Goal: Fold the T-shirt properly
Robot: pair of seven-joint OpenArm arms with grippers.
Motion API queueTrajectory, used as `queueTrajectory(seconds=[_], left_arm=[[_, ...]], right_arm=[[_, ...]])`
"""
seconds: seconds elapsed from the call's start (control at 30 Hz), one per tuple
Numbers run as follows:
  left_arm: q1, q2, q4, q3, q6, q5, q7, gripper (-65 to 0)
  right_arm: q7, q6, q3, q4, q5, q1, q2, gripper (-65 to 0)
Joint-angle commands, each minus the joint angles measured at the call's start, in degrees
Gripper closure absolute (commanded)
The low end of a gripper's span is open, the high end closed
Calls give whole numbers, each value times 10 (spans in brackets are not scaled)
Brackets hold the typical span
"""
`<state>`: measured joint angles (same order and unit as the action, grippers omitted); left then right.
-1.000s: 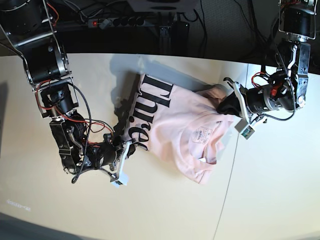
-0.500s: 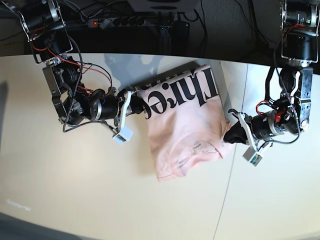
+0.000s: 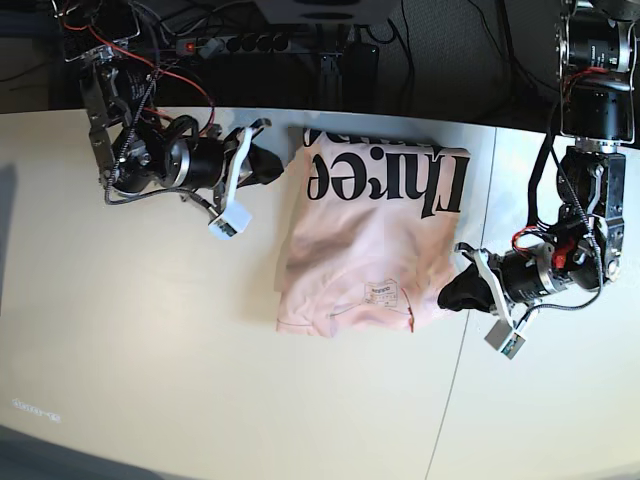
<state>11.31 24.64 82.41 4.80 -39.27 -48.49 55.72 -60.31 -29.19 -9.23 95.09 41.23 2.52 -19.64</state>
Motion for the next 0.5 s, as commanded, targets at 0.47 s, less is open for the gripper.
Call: queueTrajectory(seconds=[0.47], left_arm=[[-49, 62, 55, -162, -7, -172, 170, 0]], right_arm=[[-1, -27, 67, 80, 36, 38, -2, 0]])
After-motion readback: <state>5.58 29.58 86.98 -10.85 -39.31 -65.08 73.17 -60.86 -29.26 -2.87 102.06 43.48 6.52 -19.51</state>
